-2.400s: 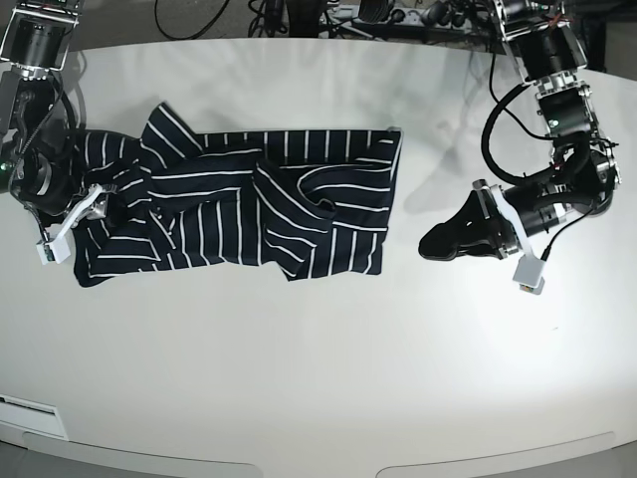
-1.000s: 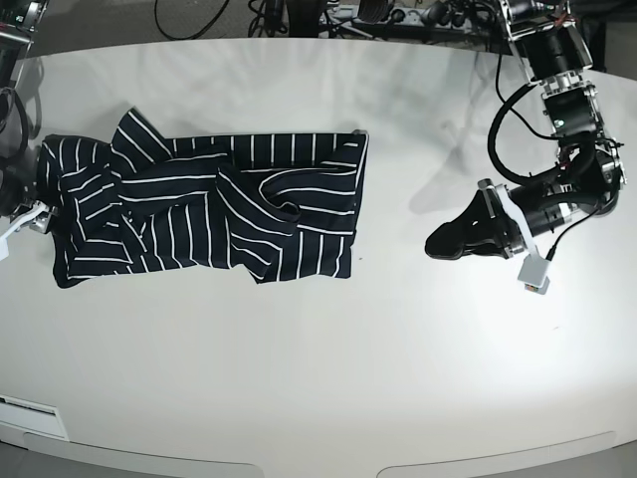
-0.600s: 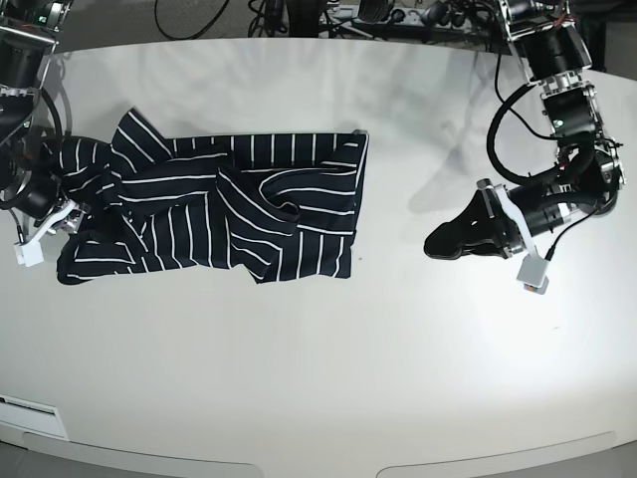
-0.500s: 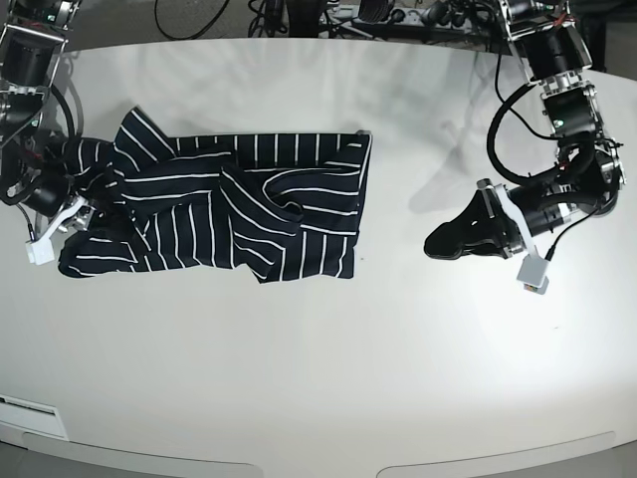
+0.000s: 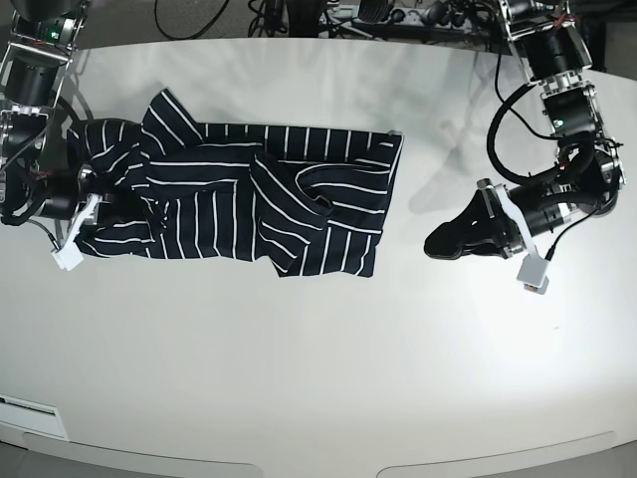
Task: Fold the T-shirt properly
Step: 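Grasp the opposite shirt end with the right gripper and lift it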
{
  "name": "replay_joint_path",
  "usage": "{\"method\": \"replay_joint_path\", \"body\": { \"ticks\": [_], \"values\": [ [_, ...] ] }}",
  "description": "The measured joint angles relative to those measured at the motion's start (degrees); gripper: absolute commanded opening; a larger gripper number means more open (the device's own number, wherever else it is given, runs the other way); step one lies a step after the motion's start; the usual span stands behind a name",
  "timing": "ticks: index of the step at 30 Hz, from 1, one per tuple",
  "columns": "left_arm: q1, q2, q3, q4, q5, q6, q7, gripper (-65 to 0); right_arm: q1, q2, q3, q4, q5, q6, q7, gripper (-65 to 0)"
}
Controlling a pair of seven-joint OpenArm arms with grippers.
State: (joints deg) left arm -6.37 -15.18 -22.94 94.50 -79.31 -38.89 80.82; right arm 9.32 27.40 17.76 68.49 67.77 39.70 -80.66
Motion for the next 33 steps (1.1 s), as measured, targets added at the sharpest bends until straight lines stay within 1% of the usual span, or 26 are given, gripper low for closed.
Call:
{"method": "replay_joint_path", "body": {
  "ticks": [3,4,5,7,9,13,15,16,18,22,25,27,30,33],
  "values": [
    [0.0,-0.28,0.0,0.0,-0.02,0.0,0.04,-65.0,1.05,1.14,-0.04,5.49,-3.06,0.02,0.2,-65.0],
    [0.0,-0.31,0.0,0.0,-0.02,0.0,0.02,-65.0,1.11,1.73,-0.02,7.21,-5.42,-0.02,0.48,-65.0],
    [0.02,-0.42,0.0,0.0,-0.02,0.0,0.04,-65.0,1.11,2.36,-0.04,8.85,-9.16,-0.79,0.66,-65.0],
    [0.0,-0.44,-0.02,0.0,-0.02,0.0,0.02,-65.0,0.72,3.52,-0.02,11.72,-16.17,-2.71,2.23,-65.0],
    [0.0,-0.37,0.0,0.0,-0.07,0.0,0.02,-65.0,0.55,4.24,-0.02,14.71,-20.52,-5.25,3.54,-65.0],
    [0.07,-0.39,0.0,0.0,-0.76,0.0,0.02,-65.0,0.74,4.46,-0.02,21.94,-24.85,-10.32,4.04,-65.0],
    [0.04,-0.42,0.0,0.0,-0.87,0.0,0.02,-65.0,0.66,4.44,-0.04,25.81,-26.14,-13.51,4.0,-65.0],
    [0.04,-0.39,0.0,0.0,-0.87,0.0,0.02,-65.0,0.66,4.46,-0.04,27.8,-27.26,-14.53,3.91,-65.0],
    [0.04,-0.35,0.0,0.0,-0.87,0.0,0.02,-65.0,0.7,4.5,-0.02,31.95,-28.57,-15.56,3.89,-65.0],
    [0.11,-0.28,0.0,0.0,-0.87,0.0,0.02,-65.0,0.7,4.46,-0.04,39.41,-27.36,-17.77,4.04,-65.0],
    [0.72,-0.2,0.0,0.0,-0.87,-0.02,-0.04,-65.0,0.57,4.39,-0.02,44.04,-25.99,-19.69,6.6,-65.0],
    [1.6,-0.22,0.0,0.0,-0.87,-0.15,-0.13,-65.0,0.57,3.74,-0.02,46.42,-23.76,-19.32,6.75,-65.0],
    [2.75,0.17,0.0,0.0,-0.87,-0.15,0.02,-65.0,0.59,0.92,-0.02,47.93,-19.08,-18.71,6.73,-65.0],
    [3.23,0.94,0.0,0.0,-0.87,-0.15,-0.07,-65.0,0.55,-3.32,0.0,47.93,-15.37,-16.63,6.1,-65.0]
  ]
}}
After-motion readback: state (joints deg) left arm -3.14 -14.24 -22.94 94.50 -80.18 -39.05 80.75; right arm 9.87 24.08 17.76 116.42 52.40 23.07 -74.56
